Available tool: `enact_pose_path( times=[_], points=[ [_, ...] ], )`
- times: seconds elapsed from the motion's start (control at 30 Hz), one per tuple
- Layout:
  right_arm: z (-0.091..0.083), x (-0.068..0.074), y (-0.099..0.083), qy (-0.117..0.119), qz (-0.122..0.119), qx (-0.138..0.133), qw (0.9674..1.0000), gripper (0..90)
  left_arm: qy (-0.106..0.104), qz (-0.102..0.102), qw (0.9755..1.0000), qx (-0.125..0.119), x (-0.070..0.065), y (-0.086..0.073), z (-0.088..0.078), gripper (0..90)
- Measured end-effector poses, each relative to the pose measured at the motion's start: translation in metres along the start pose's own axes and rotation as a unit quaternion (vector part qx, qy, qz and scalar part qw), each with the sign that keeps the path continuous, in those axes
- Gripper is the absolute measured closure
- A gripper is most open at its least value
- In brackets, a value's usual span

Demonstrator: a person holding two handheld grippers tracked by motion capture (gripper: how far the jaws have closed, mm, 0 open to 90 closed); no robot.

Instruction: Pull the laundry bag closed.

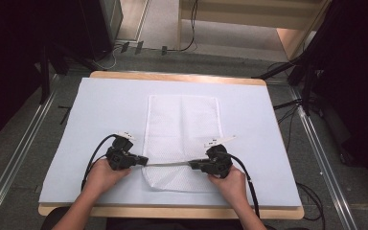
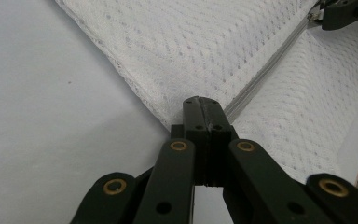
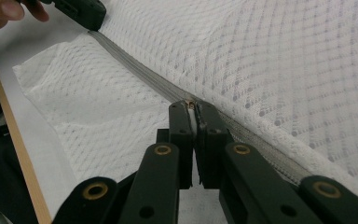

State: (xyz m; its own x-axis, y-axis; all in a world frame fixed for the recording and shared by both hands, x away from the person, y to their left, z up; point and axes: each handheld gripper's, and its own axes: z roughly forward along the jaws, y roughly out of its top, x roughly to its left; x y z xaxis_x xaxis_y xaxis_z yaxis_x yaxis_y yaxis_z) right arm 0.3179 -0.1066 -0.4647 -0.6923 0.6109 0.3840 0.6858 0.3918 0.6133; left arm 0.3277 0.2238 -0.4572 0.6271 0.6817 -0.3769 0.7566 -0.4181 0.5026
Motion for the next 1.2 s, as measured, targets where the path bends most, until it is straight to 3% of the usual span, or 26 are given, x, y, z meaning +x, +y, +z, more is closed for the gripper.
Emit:
enact_pose_path(
  times=[1.2],
  points=[
    [-0.019, -0.014, -0.007, -0.014, 0.013, -0.001, 0.9998, 88.7, -0.001, -0.003, 1.0, -0.003, 0.0, -0.001, 0.0, 90.0]
  ],
)
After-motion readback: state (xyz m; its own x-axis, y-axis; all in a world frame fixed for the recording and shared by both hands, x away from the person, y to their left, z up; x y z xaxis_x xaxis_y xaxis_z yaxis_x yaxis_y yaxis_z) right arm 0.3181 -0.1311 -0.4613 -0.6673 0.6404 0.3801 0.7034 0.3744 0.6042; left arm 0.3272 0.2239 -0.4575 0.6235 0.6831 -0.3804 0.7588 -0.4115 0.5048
